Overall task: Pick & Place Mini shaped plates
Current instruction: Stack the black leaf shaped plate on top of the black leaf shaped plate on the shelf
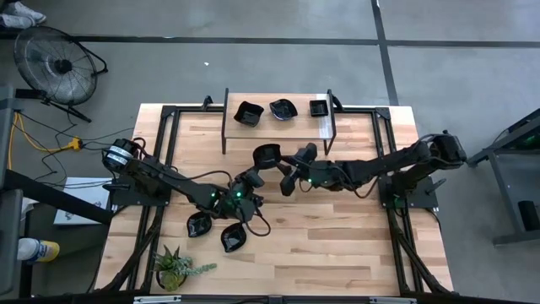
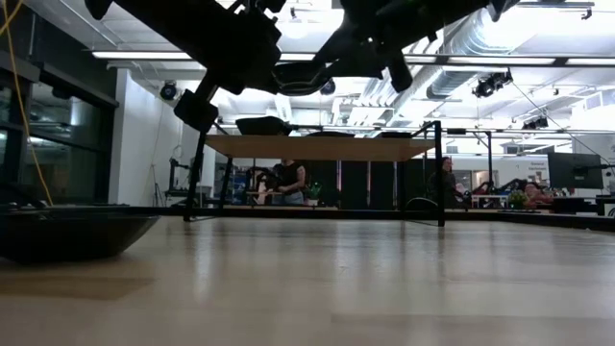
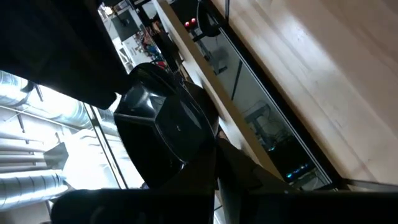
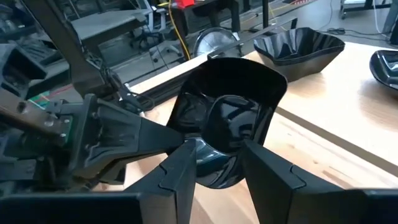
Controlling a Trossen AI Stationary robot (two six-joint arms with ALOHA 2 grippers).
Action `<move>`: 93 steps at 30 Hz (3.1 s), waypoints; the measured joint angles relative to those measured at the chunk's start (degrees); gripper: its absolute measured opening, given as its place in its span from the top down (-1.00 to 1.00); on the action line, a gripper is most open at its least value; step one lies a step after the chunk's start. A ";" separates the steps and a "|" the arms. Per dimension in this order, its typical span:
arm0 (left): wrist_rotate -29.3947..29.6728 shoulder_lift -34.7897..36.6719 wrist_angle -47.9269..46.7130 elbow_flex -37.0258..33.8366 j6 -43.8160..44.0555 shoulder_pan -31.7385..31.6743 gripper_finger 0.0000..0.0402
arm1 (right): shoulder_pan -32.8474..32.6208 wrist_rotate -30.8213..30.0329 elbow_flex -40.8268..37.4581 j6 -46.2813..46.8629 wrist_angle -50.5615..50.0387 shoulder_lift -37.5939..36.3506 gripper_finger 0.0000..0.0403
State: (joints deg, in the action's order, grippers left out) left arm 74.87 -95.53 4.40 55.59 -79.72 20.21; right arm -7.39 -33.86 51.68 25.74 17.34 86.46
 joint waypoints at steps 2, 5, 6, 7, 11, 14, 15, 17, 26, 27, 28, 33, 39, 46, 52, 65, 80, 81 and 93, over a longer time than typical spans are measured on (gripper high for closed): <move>0.00 0.00 -0.04 0.00 -0.01 0.00 1.00 | 0.35 0.10 0.00 0.00 -0.06 0.00 0.38; 0.29 0.00 -0.06 0.00 0.01 0.00 1.00 | 0.71 0.10 0.00 0.01 -0.28 0.00 0.38; 0.78 0.00 -0.06 0.00 0.00 0.00 1.00 | 0.70 0.03 0.00 0.08 -0.61 0.00 0.38; 1.29 0.00 -0.06 0.00 -0.01 0.01 1.00 | 0.70 -0.09 0.00 0.32 -0.78 0.00 0.38; 2.06 0.00 -0.07 -0.02 0.00 0.00 1.00 | 0.80 -0.07 0.00 1.05 -0.54 -0.02 0.38; 2.12 0.00 -0.07 -0.02 0.07 0.04 1.00 | 1.07 0.88 0.00 2.33 -1.35 -1.04 0.38; 2.12 0.00 -0.06 -0.02 0.38 0.02 1.00 | 1.09 1.60 0.00 2.58 -1.80 -1.87 0.38; 2.21 0.02 -0.06 -0.04 0.43 0.04 1.00 | 1.07 2.56 0.00 2.71 -2.27 -3.80 0.38; 2.36 0.02 0.05 -0.04 0.41 0.04 1.00 | 1.07 4.35 0.00 8.37 -6.67 -9.01 0.38; 2.36 0.02 0.07 -0.04 0.21 0.04 1.00 | 1.07 4.39 0.00 9.06 -7.21 -8.79 0.38; 2.36 0.02 0.15 -0.04 -0.23 0.04 1.00 | 1.07 4.27 0.00 9.72 -7.34 -8.41 0.38; 1.90 0.02 0.20 -0.04 -1.36 0.04 1.00 | 1.07 2.17 0.00 10.49 -7.70 -6.90 0.38; 0.53 0.02 1.34 -0.07 -3.67 0.04 1.00 | 1.22 1.90 0.00 10.47 -6.86 -6.88 0.30; -0.55 0.05 3.09 -0.07 -4.13 0.04 1.00 | 2.41 3.28 0.00 10.50 -7.22 -4.95 0.16; -0.79 0.04 3.07 -0.07 -4.07 0.04 1.00 | 4.09 6.36 0.00 10.45 -5.81 -4.26 0.14; -0.93 0.04 3.00 -0.07 -3.81 0.04 1.00 | 4.80 7.45 0.00 10.29 -6.38 -4.24 0.42; -0.98 0.04 3.04 -0.07 -4.07 0.04 1.00 | 4.80 7.06 0.00 9.67 -6.36 -4.24 0.78; -0.98 0.04 3.06 -0.07 -4.07 0.04 1.00 | 4.78 6.86 0.00 9.28 -6.36 -4.24 0.80; -1.83 0.04 3.20 -0.07 -4.16 0.00 1.00 | 4.78 5.97 0.00 8.74 -6.34 -4.23 0.98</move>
State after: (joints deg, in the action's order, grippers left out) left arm 73.04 -95.48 7.60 55.53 -83.88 20.21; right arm -2.61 -27.89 51.68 34.48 11.00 82.23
